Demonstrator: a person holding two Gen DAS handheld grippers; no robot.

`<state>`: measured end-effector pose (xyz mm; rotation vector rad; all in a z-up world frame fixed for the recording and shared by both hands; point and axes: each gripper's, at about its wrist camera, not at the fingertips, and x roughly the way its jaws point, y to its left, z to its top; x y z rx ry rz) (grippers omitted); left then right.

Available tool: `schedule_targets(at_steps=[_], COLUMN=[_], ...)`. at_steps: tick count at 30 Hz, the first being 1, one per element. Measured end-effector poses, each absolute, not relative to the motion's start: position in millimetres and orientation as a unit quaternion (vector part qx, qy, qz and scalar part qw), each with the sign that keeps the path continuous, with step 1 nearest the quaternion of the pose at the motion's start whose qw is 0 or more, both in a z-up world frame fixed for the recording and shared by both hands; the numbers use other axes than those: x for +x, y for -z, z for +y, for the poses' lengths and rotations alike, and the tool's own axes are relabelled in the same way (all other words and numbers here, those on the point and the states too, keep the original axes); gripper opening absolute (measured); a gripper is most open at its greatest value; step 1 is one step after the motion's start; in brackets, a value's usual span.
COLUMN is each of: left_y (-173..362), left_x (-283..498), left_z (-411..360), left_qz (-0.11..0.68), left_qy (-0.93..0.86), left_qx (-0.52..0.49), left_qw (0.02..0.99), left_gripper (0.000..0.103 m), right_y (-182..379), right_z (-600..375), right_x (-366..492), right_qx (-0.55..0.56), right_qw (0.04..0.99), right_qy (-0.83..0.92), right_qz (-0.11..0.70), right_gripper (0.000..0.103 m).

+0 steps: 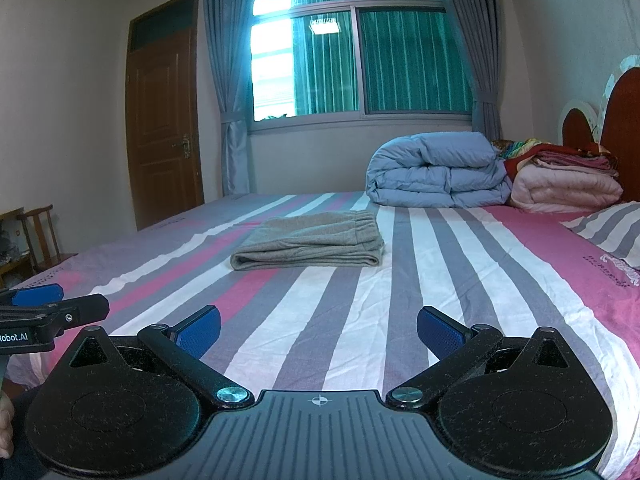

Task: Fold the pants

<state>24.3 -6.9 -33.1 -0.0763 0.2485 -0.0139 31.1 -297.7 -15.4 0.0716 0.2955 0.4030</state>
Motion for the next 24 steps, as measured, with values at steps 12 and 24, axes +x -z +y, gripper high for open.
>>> schedule_targets(at_steps=[12,24], left_y=[33.2,32.1], left_x=[24.8,25.0], left_z=[-6.0,-5.1], left_qz=[0.126,0.124], left_qy=[0.005,0.007], left_qx=[-0.037,-0.036], left_qw=[0.991,0.992], left_gripper=[0.097,0.097], right_y=[15.1,15.2], right_z=[-297.9,-298.1], right_x=[30.8,29.8], right_qx=[0.034,0.034], right_qw=[0.968,0.968], right_qy=[-0.2,-0.2], right_qz=[0.148,0.148], right_gripper=[0.103,0.103])
